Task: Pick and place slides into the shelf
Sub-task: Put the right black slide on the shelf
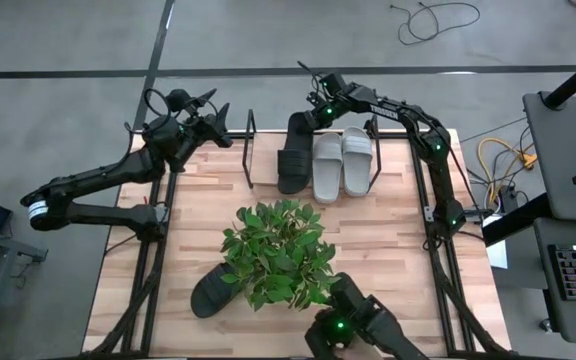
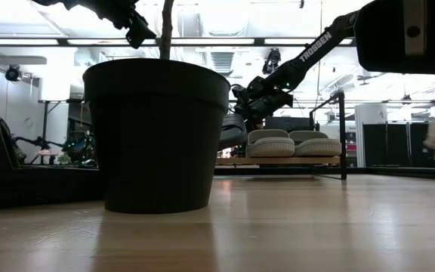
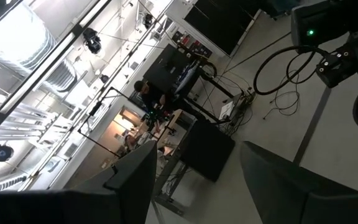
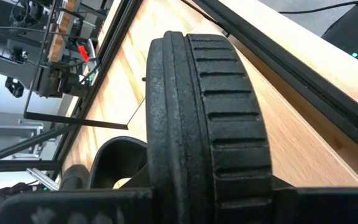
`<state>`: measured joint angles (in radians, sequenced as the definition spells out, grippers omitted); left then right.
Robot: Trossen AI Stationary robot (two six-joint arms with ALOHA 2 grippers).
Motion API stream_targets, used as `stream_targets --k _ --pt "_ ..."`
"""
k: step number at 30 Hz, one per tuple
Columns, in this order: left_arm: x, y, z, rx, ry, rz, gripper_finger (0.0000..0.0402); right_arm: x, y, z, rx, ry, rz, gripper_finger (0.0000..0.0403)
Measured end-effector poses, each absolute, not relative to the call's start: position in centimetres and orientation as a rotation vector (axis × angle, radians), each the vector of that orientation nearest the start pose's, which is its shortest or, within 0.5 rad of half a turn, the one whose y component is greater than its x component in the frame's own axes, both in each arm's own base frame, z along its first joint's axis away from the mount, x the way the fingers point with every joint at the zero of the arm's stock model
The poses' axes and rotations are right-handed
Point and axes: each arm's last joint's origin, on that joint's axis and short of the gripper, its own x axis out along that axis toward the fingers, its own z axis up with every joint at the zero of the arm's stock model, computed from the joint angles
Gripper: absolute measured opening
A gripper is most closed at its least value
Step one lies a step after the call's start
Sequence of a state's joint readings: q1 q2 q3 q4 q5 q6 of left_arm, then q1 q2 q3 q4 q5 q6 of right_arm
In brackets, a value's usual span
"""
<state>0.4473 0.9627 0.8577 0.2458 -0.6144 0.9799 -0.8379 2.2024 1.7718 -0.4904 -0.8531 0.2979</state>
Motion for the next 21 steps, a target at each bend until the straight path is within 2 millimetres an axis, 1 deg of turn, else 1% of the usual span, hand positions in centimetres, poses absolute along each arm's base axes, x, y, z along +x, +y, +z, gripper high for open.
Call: stream_targets --k 2,4,10,15,21 --pt "18.2 10.6 36.7 0.870 0.383 1.042 0.0215 33.5 -33.9 20.0 0.978 0.619 -0.076 0.0054" --pt "18.2 10.6 36.7 0.869 0.383 1.042 0.0215 33.5 -33.9 20.0 0.977 0.618 -0.075 0.0066" --pt "18.2 10.6 36.7 0.870 0.382 1.042 0.0215 33.4 -33.9 20.5 0.964 0.626 -0.082 0.0150" --pt "18.2 10.6 36.8 0.869 0.374 1.046 0.0215 33.4 -34.0 22.1 0.882 0.664 -0.138 0.0198" --pt "18.2 10.6 36.8 0.869 0.374 1.046 0.0215 32.8 -34.1 24.1 0.769 0.784 -0.278 0.0229"
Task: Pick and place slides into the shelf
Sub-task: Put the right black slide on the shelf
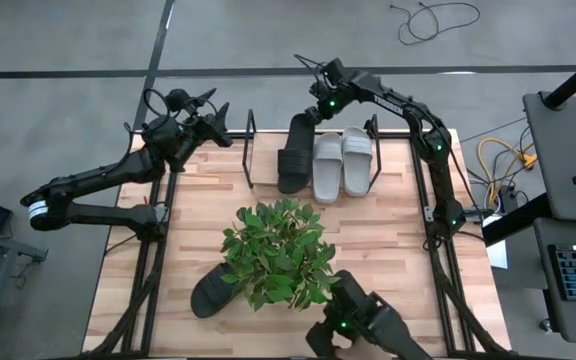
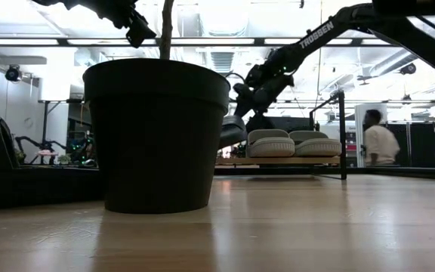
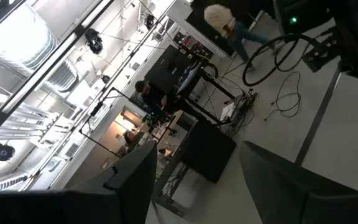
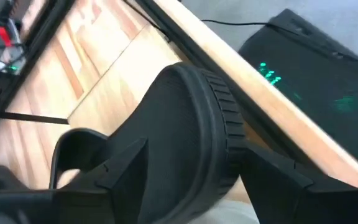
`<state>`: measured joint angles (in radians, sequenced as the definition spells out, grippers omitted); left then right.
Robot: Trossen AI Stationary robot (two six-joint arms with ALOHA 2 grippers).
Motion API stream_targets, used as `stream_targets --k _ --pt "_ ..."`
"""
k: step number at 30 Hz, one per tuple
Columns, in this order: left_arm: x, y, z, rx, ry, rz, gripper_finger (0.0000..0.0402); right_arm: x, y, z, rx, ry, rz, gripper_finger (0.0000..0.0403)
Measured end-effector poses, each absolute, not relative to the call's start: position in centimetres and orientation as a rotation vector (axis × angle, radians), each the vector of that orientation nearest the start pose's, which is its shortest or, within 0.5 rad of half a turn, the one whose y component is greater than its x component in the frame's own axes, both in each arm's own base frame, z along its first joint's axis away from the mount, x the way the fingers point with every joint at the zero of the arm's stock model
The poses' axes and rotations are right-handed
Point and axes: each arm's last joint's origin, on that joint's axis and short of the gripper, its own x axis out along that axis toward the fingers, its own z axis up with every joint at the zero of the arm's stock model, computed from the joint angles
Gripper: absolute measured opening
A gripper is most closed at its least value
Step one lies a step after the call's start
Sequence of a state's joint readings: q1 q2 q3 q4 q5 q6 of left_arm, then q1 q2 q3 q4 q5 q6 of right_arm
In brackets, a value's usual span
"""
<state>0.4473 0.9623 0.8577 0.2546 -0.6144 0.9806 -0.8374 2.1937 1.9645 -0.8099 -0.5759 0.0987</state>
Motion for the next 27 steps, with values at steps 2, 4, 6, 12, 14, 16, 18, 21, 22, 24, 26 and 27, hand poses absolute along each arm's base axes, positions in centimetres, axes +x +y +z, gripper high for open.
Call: stream_targets --k 2,4,6,12,14,16,18,21,22,24,26,27 --pt "18.16 10.56 36.79 0.869 0.374 1.046 0.0215 32.75 -34.02 24.48 0.751 0.795 -0.270 0.0236" --pt "18.16 10.56 36.79 0.869 0.374 1.046 0.0215 32.83 -33.95 24.60 0.745 0.796 -0.266 0.0241" --pt "18.16 10.56 36.79 0.869 0.374 1.046 0.0215 32.98 -33.79 24.57 0.735 0.799 -0.259 0.0244" --pt "18.15 10.56 36.80 0.869 0.374 1.046 0.0215 33.10 -33.66 24.63 0.720 0.802 -0.250 0.0239" --pt "18.15 10.56 36.82 0.869 0.373 1.046 0.0215 33.05 -33.78 24.81 0.718 0.797 -0.253 0.0237" --pt "18.15 10.56 36.84 0.869 0.372 1.046 0.0215 32.99 -33.89 24.97 0.710 0.795 -0.262 0.0236" --pt "18.15 10.56 36.84 0.869 0.372 1.046 0.0215 32.98 -34.01 25.13 0.691 0.801 -0.295 0.0236" --pt "18.15 10.56 36.84 0.868 0.372 1.046 0.0215 32.93 -34.15 25.18 0.640 0.817 -0.332 0.0238" --pt "18.15 10.56 36.84 0.868 0.372 1.046 0.0215 32.92 -34.17 25.17 0.626 0.821 -0.332 0.0239" --pt "18.15 10.56 36.83 0.868 0.373 1.046 0.0215 32.93 -34.17 25.18 0.623 0.821 -0.331 0.0240" --pt "18.15 10.56 36.83 0.868 0.373 1.046 0.0215 32.85 -34.24 25.19 0.623 0.821 -0.333 0.0239" --pt "18.15 10.56 36.83 0.868 0.373 1.046 0.0215 32.84 -34.24 25.19 0.624 0.821 -0.333 0.0238"
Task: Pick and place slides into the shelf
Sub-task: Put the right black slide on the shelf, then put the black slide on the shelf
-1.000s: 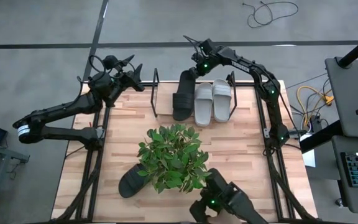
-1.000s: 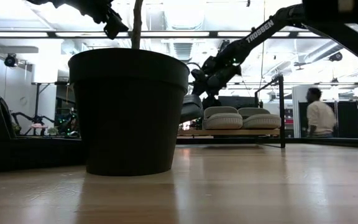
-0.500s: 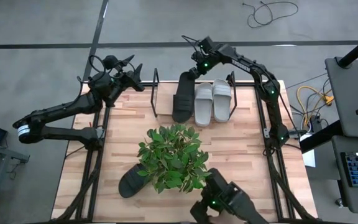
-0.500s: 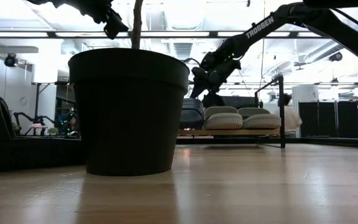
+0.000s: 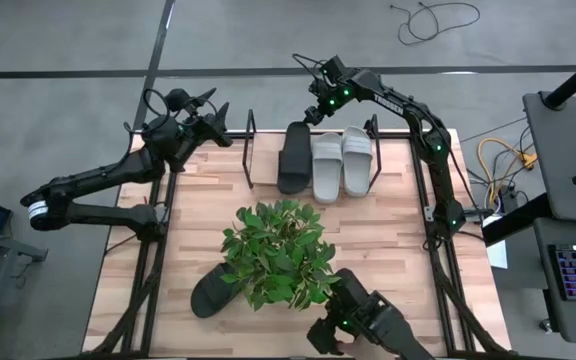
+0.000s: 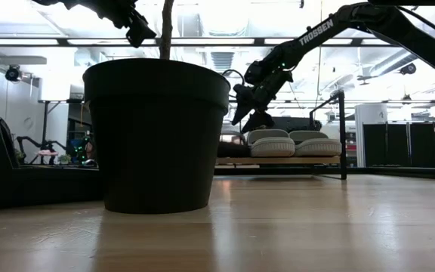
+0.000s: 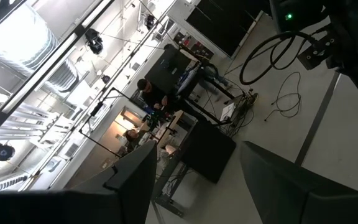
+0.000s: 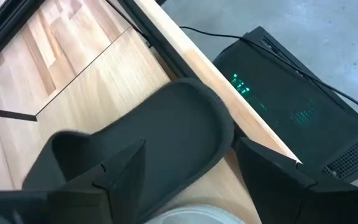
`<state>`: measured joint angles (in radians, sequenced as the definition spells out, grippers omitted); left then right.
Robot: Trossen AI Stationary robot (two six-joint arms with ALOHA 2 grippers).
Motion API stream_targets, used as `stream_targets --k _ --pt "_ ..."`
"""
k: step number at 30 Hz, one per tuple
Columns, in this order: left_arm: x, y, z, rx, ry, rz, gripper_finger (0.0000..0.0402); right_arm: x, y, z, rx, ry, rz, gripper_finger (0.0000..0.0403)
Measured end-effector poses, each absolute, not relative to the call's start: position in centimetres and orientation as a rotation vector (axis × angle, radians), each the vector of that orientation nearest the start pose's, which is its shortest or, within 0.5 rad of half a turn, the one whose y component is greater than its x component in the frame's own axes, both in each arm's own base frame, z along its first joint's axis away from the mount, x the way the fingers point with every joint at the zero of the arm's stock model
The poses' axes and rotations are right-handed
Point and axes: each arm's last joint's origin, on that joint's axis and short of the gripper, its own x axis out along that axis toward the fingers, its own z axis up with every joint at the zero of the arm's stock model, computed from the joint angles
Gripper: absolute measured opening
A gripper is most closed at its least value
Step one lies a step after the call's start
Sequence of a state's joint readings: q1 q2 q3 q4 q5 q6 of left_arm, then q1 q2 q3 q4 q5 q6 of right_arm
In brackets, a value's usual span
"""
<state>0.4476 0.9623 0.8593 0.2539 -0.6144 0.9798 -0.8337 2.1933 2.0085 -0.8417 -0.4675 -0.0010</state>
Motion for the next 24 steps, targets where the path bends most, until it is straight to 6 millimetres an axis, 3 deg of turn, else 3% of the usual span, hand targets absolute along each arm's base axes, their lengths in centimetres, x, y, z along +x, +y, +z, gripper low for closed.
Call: stream_targets --k 9,13,19,24 --pt "18.1 10.6 36.8 0.868 0.373 1.046 0.0215 32.7 -33.3 25.0 0.567 0.899 -0.266 0.0224" --pt "18.2 10.6 36.8 0.864 0.370 1.046 0.0215 32.1 -32.9 25.8 0.536 0.924 -0.239 0.0212" --pt "18.2 10.6 36.8 0.828 0.347 1.047 0.0215 29.7 -33.0 30.0 0.414 0.836 -0.261 0.0192" --pt "18.2 10.5 36.7 0.770 0.307 1.020 0.0215 27.6 -31.6 34.4 0.279 0.762 -0.263 0.0181"
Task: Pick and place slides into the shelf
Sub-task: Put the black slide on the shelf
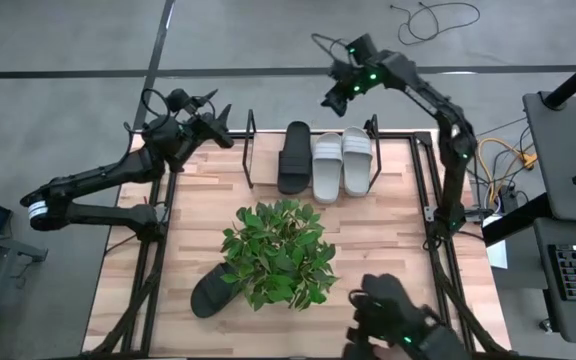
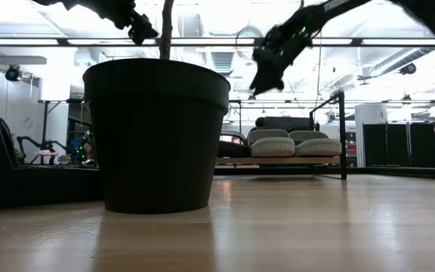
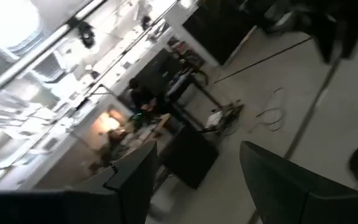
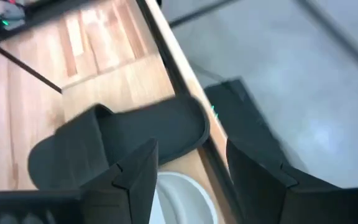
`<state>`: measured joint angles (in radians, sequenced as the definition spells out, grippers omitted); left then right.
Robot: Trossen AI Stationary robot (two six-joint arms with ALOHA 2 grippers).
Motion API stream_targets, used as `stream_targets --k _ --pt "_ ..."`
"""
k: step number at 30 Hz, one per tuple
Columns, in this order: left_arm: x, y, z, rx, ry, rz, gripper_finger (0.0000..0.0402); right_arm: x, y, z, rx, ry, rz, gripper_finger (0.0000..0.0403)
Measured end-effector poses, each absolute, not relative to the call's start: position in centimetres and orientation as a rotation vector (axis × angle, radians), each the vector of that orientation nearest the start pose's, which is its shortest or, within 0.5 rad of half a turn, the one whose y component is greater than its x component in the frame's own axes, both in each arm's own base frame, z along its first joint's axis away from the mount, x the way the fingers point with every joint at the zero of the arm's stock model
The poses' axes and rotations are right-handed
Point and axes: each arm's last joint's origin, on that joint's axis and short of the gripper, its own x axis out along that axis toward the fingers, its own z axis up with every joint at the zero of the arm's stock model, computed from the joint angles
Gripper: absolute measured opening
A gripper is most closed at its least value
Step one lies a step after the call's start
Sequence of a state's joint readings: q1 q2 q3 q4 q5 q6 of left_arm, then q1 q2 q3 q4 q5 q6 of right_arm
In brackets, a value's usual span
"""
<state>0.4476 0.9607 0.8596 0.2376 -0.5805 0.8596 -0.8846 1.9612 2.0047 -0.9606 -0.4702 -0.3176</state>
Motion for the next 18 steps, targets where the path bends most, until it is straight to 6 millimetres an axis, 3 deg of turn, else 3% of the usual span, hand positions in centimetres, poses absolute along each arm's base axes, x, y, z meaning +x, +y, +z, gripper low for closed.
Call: stream_targets --k 5,10,14,18 --pt "18.6 10.2 36.2 0.675 0.302 0.803 0.0215 24.9 -28.6 39.6 0.143 0.673 -0.273 0.0171" --pt "18.7 9.8 35.9 0.549 0.290 0.572 0.0215 21.2 -23.9 44.5 0.031 0.551 -0.261 0.0161" --pt "18.7 9.5 36.0 0.511 0.262 0.513 0.0215 18.8 -19.2 45.8 -0.016 0.467 -0.149 0.0155" --pt "18.5 9.4 36.2 0.495 0.246 0.519 0.0215 17.1 -14.8 45.4 -0.096 0.346 -0.100 0.0152"
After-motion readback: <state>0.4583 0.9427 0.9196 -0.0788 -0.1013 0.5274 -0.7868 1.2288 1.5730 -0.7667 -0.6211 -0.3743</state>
